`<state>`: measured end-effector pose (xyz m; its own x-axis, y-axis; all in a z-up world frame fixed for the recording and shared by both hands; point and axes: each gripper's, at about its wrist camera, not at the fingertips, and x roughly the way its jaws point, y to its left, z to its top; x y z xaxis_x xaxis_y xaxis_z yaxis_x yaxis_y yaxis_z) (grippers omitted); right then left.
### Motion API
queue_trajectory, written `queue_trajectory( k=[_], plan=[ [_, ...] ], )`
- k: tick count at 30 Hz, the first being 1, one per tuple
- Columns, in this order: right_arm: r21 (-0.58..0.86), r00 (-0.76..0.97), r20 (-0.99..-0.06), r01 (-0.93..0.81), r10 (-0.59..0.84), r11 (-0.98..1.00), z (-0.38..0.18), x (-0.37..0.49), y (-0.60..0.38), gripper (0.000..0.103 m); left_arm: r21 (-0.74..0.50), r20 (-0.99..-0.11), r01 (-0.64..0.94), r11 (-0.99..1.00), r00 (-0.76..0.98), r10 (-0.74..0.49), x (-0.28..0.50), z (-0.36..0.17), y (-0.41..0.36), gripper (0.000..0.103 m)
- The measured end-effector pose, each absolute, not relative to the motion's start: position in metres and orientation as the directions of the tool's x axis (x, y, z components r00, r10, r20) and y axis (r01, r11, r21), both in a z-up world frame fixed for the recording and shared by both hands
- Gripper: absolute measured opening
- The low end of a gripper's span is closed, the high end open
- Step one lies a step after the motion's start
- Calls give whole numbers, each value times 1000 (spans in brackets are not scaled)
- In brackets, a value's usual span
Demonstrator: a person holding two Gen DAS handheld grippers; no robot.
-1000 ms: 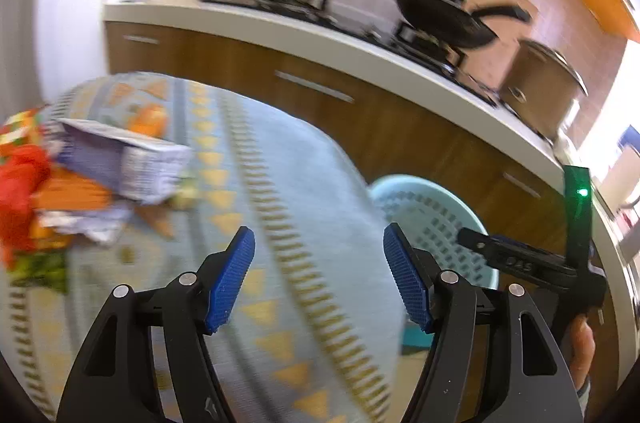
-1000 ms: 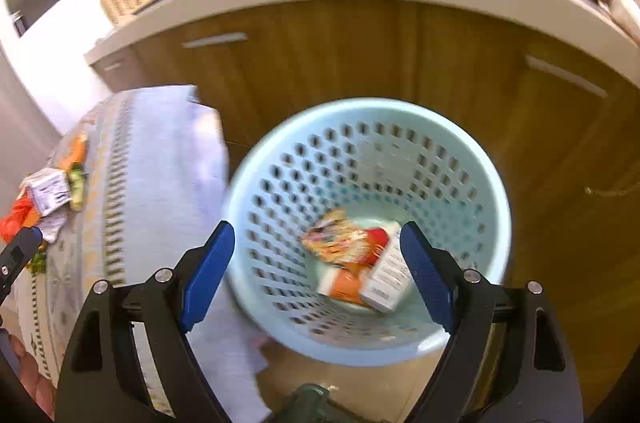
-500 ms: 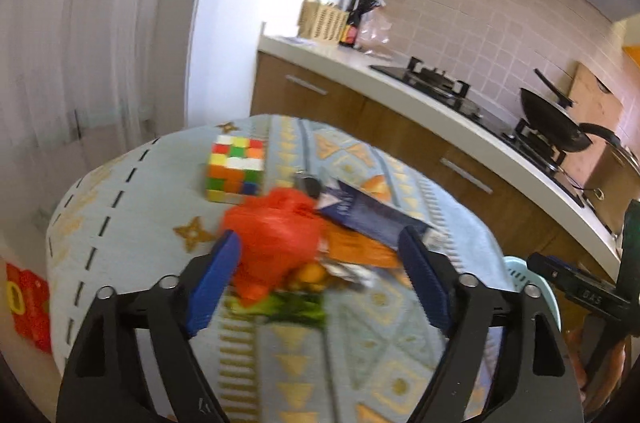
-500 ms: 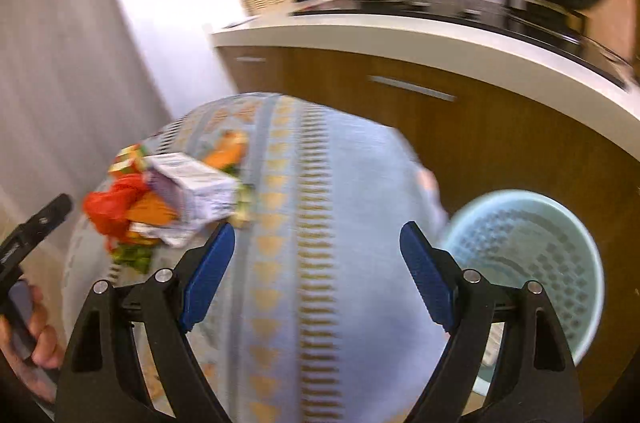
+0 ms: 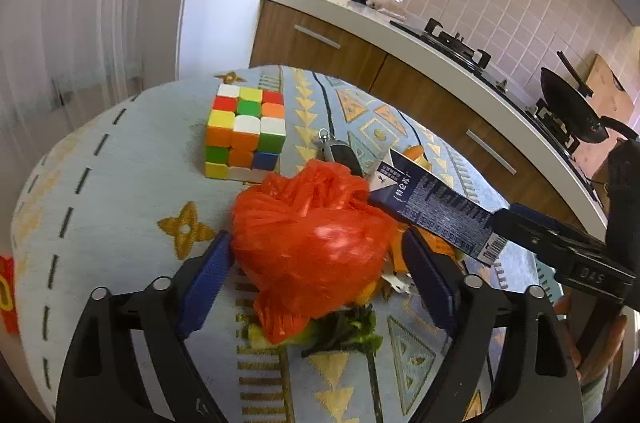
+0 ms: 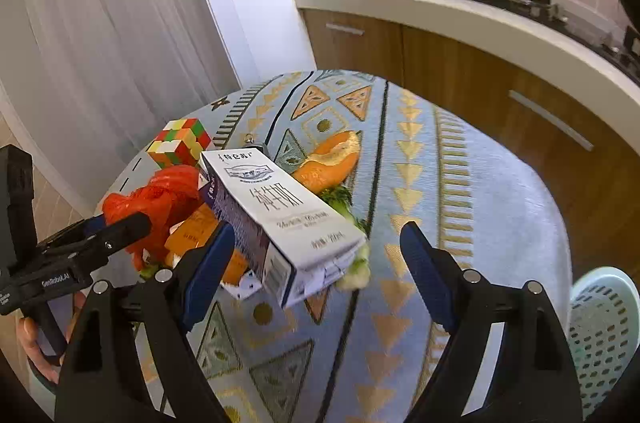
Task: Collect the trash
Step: 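Grasp the red plastic bag with left gripper while right grasps the small carton, then carry bag and carton to the blue basket and release both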
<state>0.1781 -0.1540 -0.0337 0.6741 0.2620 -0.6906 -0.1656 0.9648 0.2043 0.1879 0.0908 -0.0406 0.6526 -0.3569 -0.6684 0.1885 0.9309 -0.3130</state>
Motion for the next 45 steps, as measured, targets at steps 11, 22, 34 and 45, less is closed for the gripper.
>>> queue_trajectory(
  k=[11, 22, 34, 45],
  plan=[
    [267, 577, -732, -244, 361, 932, -56, 213, -141, 80, -326, -664, 217, 920, 640, -386, 192, -48, 90, 43],
    [231, 632, -692, -264, 349, 936, -40, 186, -136, 60, -338, -592, 221, 915, 706, -389, 172, -18, 94, 38],
    [239, 759, -588, -165, 278, 957, 7, 109, -190, 59, -310, -534, 333, 890, 714, -453, 131, 20, 46, 38],
    [214, 819, -572, 93, 48, 972, 6, 20, -290, 59, -263, -550, 525, 809, 608, -573, 99, 22, -61, 38]
  ],
)
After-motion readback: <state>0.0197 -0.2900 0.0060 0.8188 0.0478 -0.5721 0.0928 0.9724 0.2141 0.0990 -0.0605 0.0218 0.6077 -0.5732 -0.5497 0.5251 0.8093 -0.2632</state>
